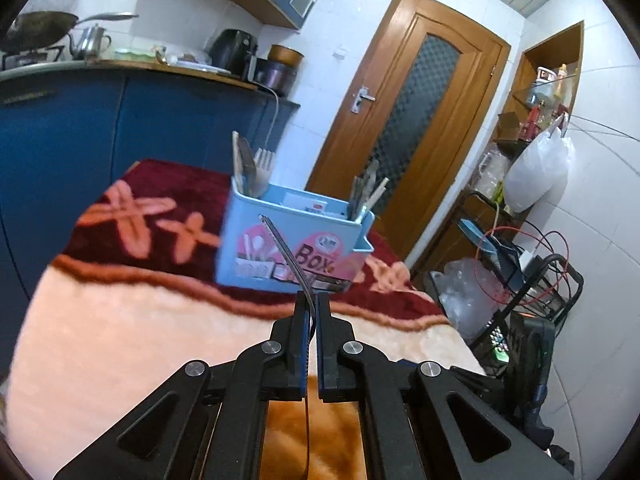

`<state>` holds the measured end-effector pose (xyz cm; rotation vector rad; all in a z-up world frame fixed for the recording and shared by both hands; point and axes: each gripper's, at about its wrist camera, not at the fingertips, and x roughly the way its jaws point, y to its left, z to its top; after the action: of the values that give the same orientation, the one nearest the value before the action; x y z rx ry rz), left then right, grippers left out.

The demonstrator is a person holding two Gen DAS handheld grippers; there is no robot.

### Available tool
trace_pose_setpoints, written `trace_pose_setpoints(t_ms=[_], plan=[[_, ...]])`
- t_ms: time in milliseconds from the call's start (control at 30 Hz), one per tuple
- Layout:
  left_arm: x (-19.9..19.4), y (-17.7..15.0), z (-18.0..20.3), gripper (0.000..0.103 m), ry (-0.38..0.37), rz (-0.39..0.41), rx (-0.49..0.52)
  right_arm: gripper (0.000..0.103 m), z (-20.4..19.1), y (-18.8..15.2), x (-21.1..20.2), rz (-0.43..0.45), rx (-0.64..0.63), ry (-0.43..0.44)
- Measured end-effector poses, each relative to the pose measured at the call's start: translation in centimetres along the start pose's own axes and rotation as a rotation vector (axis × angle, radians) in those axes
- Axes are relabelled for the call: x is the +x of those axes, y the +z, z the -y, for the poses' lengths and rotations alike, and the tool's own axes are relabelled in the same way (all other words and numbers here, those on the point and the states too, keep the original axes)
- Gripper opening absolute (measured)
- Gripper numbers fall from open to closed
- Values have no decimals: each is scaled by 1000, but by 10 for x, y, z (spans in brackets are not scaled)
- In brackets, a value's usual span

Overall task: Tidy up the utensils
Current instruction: 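Lift the fork with the left tool while the right tool grasps the beige spoon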

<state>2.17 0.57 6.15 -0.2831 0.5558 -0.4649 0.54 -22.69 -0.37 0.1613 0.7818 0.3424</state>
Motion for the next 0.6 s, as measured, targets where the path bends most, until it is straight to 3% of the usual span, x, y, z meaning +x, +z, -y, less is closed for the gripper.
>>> trace_pose_setpoints(t_ms=[300, 400, 500, 533, 600], plan=[[-11, 4, -16, 2, 52, 51, 17, 42, -5, 8, 30, -85, 5, -28], [-12, 8, -17, 2, 49, 59, 19, 38, 0, 13, 33, -99, 37, 20], [-12, 13, -14, 2, 68, 82, 41, 23, 7, 18, 37, -113, 75, 74], [-12, 16, -14, 2, 71, 86, 46, 12, 9, 19, 38, -116, 82, 82], [-10, 20, -12, 2, 72, 91, 55, 7, 10, 18, 40, -119, 90, 89]])
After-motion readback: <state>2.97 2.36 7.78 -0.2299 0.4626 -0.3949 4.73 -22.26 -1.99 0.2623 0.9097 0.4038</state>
